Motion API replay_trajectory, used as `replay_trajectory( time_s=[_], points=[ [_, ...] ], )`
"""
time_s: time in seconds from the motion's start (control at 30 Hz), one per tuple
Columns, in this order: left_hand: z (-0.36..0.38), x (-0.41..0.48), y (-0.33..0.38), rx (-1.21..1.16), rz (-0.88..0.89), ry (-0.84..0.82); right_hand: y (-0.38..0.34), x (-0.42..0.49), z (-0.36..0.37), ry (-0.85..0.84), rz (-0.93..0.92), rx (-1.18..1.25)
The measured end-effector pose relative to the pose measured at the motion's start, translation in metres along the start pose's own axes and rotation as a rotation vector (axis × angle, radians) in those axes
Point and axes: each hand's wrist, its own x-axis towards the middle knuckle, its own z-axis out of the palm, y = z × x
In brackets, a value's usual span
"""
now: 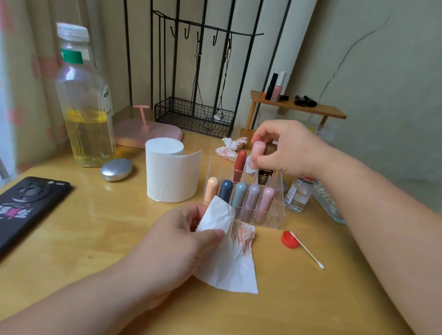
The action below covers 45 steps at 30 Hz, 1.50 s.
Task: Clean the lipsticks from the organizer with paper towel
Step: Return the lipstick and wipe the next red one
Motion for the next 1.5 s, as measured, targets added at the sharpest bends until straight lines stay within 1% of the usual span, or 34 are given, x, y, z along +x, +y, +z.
replay_trajectory(
  time_s=[0.07, 0.2, 0.4, 0.47, 0.67, 0.87, 1.1, 1.2, 1.33, 1.4, 1.5],
  points=[
    [0.001, -0.001, 0.000, 0.040, 0.004, 0.012, 0.002, 0.004, 0.001, -0.045, -0.004, -0.057],
    [0.003, -0.002, 0.001, 0.023, 0.000, 0.030, 0.006, 0.010, 0.002, -0.111, -0.015, -0.147],
    [0.002, -0.002, -0.002, 0.015, -0.009, 0.005, 0.007, 0.014, 0.002, -0.181, -0.028, -0.208],
    [0.002, -0.002, -0.002, 0.017, 0.001, -0.005, 0.005, 0.014, 0.000, -0.207, -0.025, -0.186],
    [0.000, -0.001, -0.004, -0.003, 0.000, -0.012, -0.007, 0.023, -0.013, -0.182, -0.068, -0.128],
    [0.000, 0.000, -0.005, -0.022, 0.001, -0.016, -0.015, 0.033, -0.004, -0.258, -0.070, -0.214],
    [0.001, -0.001, -0.007, -0.021, 0.014, -0.053, -0.014, 0.034, 0.005, -0.268, -0.102, -0.320],
    [0.000, -0.001, -0.008, -0.015, 0.013, -0.047, -0.015, 0.034, 0.007, -0.231, -0.086, -0.286],
    [-0.002, 0.000, -0.010, -0.015, 0.020, -0.025, -0.020, 0.030, -0.006, -0.122, -0.050, -0.144],
    [0.000, -0.001, -0.009, -0.019, 0.027, -0.012, -0.026, 0.023, -0.020, 0.007, -0.054, -0.048],
    [0.000, -0.001, -0.008, 0.018, 0.071, 0.015, -0.035, -0.006, -0.039, 0.244, -0.074, 0.148]
  ],
)
